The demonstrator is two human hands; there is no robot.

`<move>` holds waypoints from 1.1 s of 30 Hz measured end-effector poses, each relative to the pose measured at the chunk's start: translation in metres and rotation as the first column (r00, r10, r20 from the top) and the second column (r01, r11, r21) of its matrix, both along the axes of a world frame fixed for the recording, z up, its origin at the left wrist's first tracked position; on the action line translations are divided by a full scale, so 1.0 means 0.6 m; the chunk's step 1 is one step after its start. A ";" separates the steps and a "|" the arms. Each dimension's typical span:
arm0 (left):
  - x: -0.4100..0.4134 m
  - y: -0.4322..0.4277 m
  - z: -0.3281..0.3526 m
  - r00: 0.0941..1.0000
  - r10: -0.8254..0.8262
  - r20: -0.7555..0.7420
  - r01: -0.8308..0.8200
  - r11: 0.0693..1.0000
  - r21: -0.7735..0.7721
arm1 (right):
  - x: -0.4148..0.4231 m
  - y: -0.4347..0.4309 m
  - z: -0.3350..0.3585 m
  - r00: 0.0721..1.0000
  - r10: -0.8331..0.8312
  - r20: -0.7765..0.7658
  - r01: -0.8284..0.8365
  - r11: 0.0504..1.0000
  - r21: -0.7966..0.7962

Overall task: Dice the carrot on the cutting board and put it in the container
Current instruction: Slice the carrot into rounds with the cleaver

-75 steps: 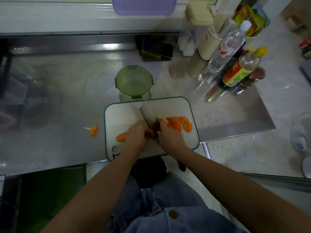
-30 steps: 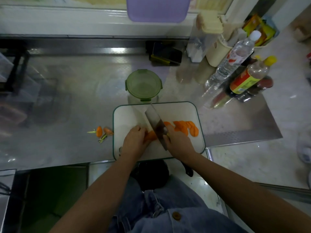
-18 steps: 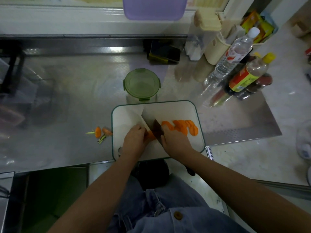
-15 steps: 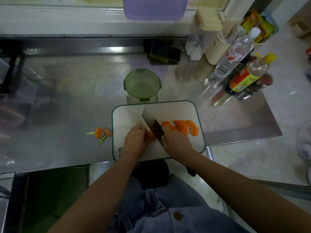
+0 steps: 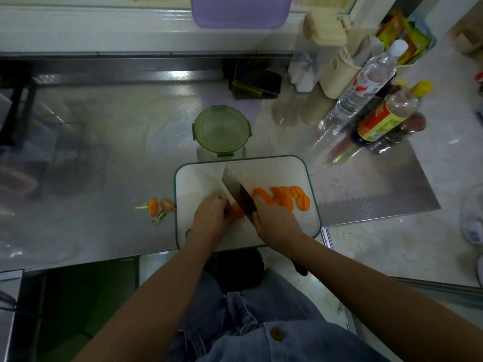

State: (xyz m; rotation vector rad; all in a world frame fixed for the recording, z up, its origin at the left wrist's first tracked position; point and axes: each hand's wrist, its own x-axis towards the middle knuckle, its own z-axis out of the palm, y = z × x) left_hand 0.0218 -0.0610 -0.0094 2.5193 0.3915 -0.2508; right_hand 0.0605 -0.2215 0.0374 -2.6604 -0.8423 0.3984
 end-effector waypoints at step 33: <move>-0.002 0.000 0.016 0.994 0.106 -0.027 -0.109 0.981 -0.160 | -0.002 0.020 -0.028 0.997 -0.034 -0.067 0.029 0.996 -0.082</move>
